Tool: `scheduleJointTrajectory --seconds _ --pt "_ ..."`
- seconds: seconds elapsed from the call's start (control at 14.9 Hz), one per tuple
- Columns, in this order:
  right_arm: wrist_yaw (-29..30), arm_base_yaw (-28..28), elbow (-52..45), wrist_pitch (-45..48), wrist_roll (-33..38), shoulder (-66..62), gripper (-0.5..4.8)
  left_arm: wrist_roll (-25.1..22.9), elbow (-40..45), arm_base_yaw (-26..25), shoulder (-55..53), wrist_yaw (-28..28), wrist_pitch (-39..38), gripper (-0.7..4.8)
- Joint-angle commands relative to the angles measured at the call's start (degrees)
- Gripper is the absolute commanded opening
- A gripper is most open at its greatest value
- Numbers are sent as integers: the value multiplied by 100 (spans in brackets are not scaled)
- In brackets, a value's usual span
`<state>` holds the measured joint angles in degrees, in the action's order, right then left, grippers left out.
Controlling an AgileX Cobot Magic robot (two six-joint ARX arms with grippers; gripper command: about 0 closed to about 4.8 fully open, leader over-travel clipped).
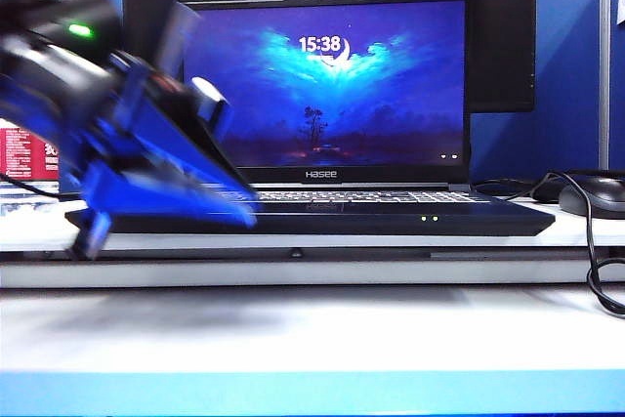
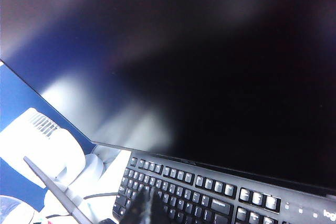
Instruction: Close the lid of the black laptop.
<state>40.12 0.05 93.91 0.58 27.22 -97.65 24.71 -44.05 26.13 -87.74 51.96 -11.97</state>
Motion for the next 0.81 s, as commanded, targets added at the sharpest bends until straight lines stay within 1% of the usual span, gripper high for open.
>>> scheduleJointTrajectory --seconds 0.07,0.13,0.2,0.27,0.34,0.47,0.61,0.67,0.81 --pt "76 9 42 37 -28 35 -1 284 -13 382 17 -1193 599 57" --pt "74 9 42 20 -35 35 -1 439 -13 472 17 -1517 811 57" --pt "68 11 42 -17 -50 35 -1 481 -13 577 17 -1917 944 57" --pt "76 94 42 -42 -81 9 -1 540 -13 704 17 -2490 1049 57" --pt "76 144 42 -96 -216 -2 -1 535 -13 787 17 -2767 1086 57" --pt "61 289 42 -284 -341 -26 -1 535 -13 874 17 -3174 1176 57" --pt "-125 496 44 -389 -479 -28 -1 538 -13 918 17 -3530 1261 57" --pt "-122 612 59 -437 -501 -26 -2 575 -13 909 17 -3613 1314 56" --pt "-264 765 63 -411 -525 -26 -1 575 -13 909 20 -3541 1469 56"
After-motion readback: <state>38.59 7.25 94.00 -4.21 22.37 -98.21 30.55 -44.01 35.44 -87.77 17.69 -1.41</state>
